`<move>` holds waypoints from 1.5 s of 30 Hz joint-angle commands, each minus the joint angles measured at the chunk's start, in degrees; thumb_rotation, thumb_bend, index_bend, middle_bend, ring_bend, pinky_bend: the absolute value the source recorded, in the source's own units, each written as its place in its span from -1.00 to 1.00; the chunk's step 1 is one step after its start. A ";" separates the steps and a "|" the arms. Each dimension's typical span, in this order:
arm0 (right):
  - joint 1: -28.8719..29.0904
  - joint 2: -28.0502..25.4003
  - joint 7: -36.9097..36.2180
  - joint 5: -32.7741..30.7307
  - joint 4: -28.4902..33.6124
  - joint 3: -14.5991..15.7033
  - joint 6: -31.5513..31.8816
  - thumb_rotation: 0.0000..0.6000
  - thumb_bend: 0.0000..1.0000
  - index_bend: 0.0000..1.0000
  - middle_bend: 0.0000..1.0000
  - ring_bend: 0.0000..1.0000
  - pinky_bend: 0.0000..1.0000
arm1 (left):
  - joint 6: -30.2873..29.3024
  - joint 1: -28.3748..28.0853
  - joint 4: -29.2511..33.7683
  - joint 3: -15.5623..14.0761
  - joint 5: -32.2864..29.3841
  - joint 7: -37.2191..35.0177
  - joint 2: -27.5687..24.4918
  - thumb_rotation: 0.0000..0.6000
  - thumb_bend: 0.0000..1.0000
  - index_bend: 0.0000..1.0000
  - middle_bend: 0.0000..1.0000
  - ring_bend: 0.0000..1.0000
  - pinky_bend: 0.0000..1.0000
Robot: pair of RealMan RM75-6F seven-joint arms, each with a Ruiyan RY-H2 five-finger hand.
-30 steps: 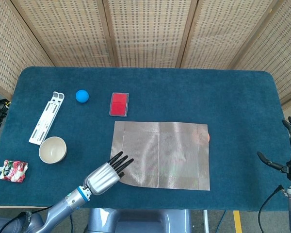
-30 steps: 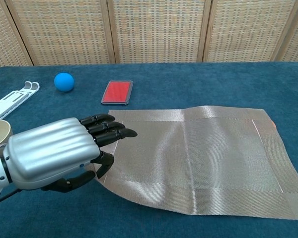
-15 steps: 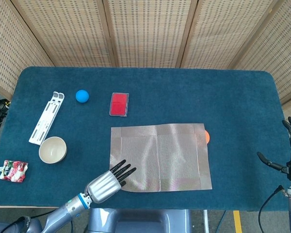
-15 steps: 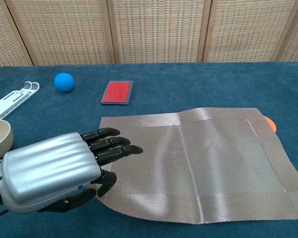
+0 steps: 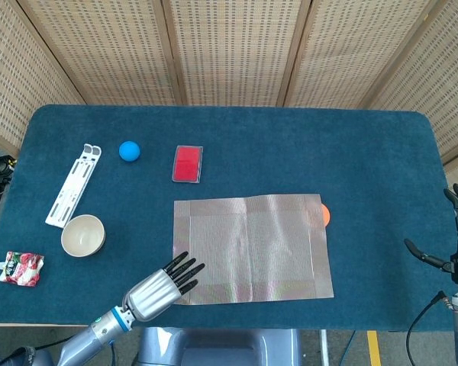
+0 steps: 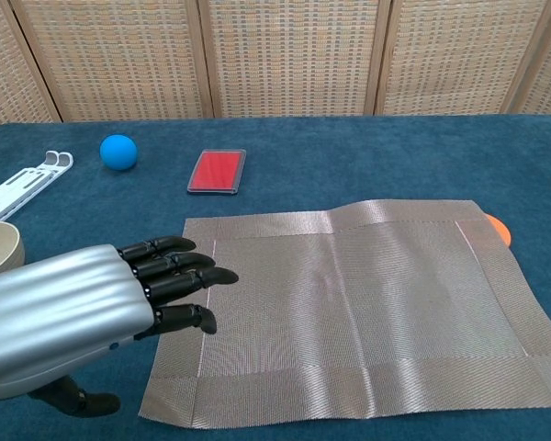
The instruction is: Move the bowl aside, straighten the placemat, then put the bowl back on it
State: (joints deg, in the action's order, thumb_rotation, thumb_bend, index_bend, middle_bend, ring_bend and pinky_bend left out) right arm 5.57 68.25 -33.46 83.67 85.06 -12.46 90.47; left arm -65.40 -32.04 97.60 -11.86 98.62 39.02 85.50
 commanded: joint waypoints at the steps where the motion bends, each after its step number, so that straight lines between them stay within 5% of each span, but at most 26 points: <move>1: -0.04 -0.03 0.06 0.12 0.08 0.07 0.11 1.00 -0.39 -0.75 -1.00 -1.00 -1.00 | -3.28 1.74 0.88 -0.79 2.06 -2.92 -2.08 1.00 -0.85 -0.67 -1.00 -1.00 -1.00; 8: -0.14 -0.09 0.55 0.94 0.50 0.45 0.65 1.00 -0.39 -0.75 -1.00 -1.00 -1.00 | -11.61 5.98 -0.71 0.65 1.27 -10.04 -8.10 1.00 -0.84 -0.62 -1.00 -1.00 -1.00; 16: -0.08 -0.08 1.41 1.79 1.07 1.04 0.77 1.00 -0.39 -0.75 -1.00 -1.00 -1.00 | -14.35 9.81 -6.41 3.04 -5.06 -18.18 -11.49 1.00 -0.81 -0.33 -1.00 -1.00 -1.00; 25: -0.11 0.14 2.59 2.57 1.53 1.60 1.21 1.00 -0.39 -0.75 -1.00 -1.00 -1.00 | -14.42 13.45 -15.01 4.45 -9.54 -26.38 -12.17 1.00 -0.56 -0.05 -1.00 -1.00 -1.00; 45: -0.21 0.03 2.36 3.03 1.77 2.09 1.62 1.00 -0.39 -0.75 -1.00 -1.00 -1.00 | -8.70 16.02 -25.88 6.96 -13.90 -32.00 -8.31 1.00 -0.28 0.05 -1.00 -1.00 -1.00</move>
State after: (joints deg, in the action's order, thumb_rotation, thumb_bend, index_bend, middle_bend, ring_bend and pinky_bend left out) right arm 5.36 68.27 -31.10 86.70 86.83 -10.37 92.09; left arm -74.61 -15.85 72.07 -5.23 85.04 7.20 76.78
